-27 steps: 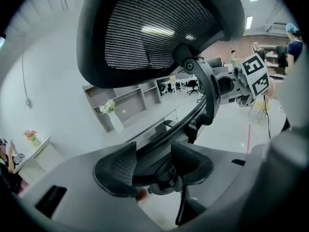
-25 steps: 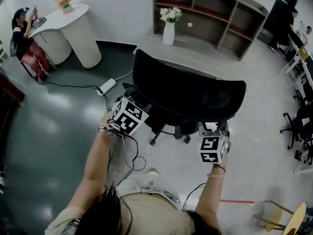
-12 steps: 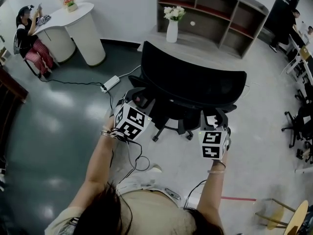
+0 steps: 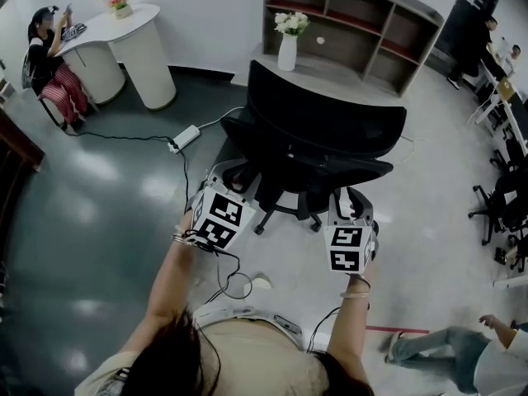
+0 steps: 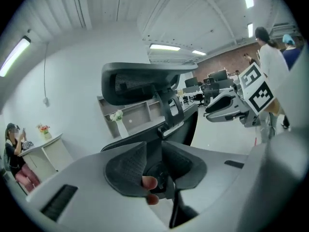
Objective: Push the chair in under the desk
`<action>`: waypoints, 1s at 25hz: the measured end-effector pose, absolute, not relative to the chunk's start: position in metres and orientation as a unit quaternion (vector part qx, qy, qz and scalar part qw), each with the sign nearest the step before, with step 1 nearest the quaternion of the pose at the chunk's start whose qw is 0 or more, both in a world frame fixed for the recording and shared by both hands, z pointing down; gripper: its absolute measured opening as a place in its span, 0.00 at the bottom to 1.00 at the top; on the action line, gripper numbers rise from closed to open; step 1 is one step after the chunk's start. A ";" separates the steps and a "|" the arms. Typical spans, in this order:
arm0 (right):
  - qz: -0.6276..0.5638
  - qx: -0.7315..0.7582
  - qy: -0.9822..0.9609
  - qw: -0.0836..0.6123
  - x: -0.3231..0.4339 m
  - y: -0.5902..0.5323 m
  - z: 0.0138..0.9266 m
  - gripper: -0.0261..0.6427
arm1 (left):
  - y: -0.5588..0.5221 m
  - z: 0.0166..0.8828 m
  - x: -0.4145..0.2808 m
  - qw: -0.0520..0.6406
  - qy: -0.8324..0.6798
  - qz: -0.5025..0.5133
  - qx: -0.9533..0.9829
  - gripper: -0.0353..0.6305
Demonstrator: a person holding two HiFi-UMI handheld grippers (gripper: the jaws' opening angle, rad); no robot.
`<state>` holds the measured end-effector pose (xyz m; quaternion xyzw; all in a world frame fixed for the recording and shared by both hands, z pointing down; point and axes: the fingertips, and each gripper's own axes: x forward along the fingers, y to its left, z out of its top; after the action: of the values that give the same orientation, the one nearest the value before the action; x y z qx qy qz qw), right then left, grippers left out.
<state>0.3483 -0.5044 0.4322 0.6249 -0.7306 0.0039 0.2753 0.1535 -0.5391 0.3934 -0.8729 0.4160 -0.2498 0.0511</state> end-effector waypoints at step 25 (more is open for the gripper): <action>-0.010 0.644 -0.722 0.251 0.291 -0.382 0.427 0.16 | -0.415 0.408 0.104 -0.018 0.442 -0.187 -0.877 0.10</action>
<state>0.2907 -0.3825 0.4274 0.6445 -0.7223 -0.0103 0.2506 0.1038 -0.4153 0.4077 -0.8770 0.4422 -0.1872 -0.0180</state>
